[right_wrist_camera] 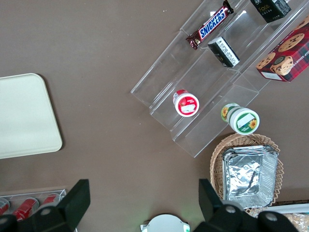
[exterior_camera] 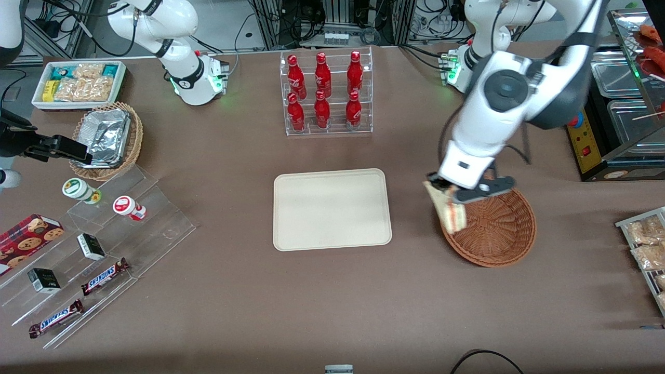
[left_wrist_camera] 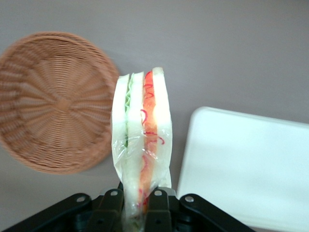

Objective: Place sandwich from basket to tray
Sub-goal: 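Lift the sandwich and carry it with the left gripper over the white tray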

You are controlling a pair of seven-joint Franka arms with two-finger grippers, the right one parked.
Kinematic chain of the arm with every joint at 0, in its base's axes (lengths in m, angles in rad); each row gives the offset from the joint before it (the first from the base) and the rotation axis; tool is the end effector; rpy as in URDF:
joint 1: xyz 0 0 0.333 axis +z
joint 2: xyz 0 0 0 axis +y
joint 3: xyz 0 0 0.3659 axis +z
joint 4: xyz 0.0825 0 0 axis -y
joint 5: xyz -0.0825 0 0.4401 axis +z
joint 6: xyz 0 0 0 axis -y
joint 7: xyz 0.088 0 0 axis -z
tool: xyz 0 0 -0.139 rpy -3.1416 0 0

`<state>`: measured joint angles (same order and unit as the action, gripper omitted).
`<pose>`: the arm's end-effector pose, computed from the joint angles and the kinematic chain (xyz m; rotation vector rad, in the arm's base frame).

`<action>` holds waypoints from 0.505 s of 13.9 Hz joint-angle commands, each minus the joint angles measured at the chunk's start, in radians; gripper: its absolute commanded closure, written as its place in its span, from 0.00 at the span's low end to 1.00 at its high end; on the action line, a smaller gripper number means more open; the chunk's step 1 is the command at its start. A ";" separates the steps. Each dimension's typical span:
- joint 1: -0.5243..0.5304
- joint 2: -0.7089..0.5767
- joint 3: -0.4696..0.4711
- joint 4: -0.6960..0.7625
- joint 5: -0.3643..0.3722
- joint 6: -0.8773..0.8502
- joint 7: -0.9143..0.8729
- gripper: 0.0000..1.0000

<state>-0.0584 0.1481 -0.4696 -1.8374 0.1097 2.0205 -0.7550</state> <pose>0.5828 -0.3160 0.4551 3.1217 0.2943 0.0968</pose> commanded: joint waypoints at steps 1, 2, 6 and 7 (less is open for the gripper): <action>0.006 0.115 -0.107 0.093 0.065 -0.023 -0.024 1.00; 0.005 0.158 -0.147 0.111 0.106 -0.022 -0.045 1.00; -0.115 0.371 -0.205 0.240 0.273 -0.020 -0.194 1.00; -0.153 0.431 -0.204 0.280 0.307 -0.020 -0.222 1.00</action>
<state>-0.1417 0.4419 -0.6664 -1.6874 0.3437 2.0239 -0.9140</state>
